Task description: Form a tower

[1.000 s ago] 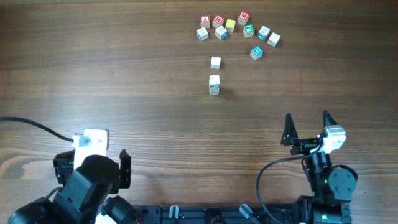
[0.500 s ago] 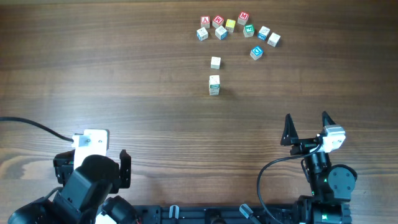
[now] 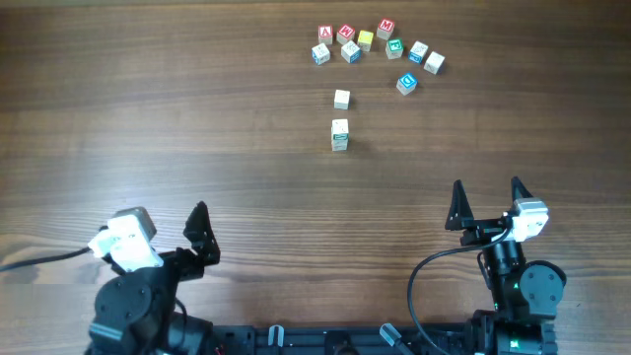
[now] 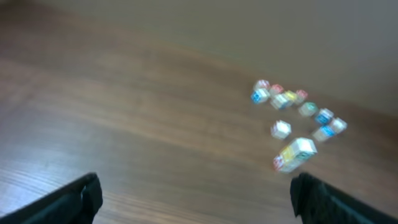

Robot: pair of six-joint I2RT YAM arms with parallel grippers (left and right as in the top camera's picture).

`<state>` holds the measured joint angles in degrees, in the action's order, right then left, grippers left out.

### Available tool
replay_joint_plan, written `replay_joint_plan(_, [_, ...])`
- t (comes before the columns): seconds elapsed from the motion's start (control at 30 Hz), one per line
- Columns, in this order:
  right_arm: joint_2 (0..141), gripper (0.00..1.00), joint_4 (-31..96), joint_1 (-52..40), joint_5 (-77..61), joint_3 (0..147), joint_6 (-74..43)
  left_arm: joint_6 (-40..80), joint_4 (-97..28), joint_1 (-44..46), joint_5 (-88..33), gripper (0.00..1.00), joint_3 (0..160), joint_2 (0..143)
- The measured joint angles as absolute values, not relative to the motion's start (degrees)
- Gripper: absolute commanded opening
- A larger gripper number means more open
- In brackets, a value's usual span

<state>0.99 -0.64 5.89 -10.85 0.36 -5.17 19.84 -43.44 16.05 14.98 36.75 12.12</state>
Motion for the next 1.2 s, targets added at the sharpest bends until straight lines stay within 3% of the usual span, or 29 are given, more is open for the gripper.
replay_joint_plan(0.1, [0.99,1.0,-0.64,5.89,-10.83,0.36,-5.17,12.51,-23.55,10.0,7.84,1.0,22.63,4.47])
replay_joint_plan(0.37, [0.99,1.0,-0.62,5.89,-10.83,0.34,-5.17,7.49,-1.87,2.24,3.03,1.0,2.94,0.78])
replay_joint_plan(1.2, [0.99,1.0,-0.6,5.89,-10.83,0.36,-5.17,6.26,-4.14,-0.56,0.69,1.0,0.64,0.78])
